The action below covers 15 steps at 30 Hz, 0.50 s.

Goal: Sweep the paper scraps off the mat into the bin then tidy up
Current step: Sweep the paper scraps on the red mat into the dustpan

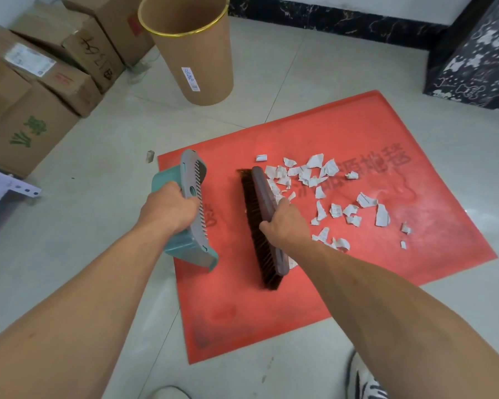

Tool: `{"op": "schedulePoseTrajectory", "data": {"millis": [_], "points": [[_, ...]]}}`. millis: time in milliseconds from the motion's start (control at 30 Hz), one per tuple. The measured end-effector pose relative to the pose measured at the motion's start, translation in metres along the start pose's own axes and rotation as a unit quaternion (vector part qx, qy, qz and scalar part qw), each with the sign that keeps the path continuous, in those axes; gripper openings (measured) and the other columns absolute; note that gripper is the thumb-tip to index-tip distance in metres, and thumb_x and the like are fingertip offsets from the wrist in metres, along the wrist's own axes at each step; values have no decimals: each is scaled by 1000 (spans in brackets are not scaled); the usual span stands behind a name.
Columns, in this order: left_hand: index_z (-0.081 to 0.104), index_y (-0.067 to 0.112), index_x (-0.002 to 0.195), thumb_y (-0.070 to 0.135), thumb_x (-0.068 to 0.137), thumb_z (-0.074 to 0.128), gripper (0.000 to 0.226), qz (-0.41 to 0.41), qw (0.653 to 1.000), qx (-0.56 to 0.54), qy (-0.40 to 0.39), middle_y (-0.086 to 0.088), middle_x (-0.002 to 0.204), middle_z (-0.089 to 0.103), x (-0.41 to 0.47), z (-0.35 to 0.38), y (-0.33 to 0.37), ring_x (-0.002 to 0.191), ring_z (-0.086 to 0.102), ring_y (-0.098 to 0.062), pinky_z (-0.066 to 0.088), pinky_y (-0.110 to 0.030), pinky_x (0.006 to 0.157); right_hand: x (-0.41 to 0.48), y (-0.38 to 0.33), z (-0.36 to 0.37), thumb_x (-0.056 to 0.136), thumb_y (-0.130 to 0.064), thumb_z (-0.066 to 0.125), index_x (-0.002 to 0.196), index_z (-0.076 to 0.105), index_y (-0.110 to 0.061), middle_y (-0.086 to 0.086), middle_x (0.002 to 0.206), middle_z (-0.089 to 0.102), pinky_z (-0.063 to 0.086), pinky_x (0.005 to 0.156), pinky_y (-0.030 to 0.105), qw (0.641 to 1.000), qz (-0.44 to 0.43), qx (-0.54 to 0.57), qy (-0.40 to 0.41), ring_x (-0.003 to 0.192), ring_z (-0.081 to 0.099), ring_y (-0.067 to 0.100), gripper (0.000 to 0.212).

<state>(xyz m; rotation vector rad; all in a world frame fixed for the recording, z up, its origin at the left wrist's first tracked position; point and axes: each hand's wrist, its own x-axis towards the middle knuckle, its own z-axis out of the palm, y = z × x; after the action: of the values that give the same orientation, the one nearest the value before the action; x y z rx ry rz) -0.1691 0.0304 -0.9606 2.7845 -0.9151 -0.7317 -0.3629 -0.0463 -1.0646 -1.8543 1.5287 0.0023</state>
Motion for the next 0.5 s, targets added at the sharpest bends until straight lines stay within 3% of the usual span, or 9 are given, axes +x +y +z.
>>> {"op": "schedulePoseTrajectory", "data": {"millis": [200, 400, 500], "points": [[54, 18, 104, 38, 84, 54, 28, 0, 1000, -1, 4, -6, 97, 60, -5, 0, 1, 88, 59, -30, 47, -34, 74, -2, -1, -18, 75, -30, 59, 96, 37, -14, 4, 92, 44, 41, 63, 37, 997, -53, -17, 53, 77, 51, 29, 34], [53, 17, 100, 38, 85, 55, 25, 2, 1000, 7, 25, -1, 82, 52, -5, 2, 0, 73, 51, -23, 37, -31, 59, -2, -32, 4, 78, -31, 61, 100, 44, -8, 10, 93, 50, 39, 64, 35, 993, -115, 6, -8, 83, 54, 30, 37], [53, 19, 96, 38, 85, 56, 23, -3, 1000, 6, 22, 1, 79, 51, -2, 0, -1, 72, 52, -22, 35, -30, 57, 2, -42, 19, 80, -29, 61, 105, 44, -6, 11, 98, 49, 40, 66, 35, 995, -93, 22, -34, 90, 57, 33, 38]]}}
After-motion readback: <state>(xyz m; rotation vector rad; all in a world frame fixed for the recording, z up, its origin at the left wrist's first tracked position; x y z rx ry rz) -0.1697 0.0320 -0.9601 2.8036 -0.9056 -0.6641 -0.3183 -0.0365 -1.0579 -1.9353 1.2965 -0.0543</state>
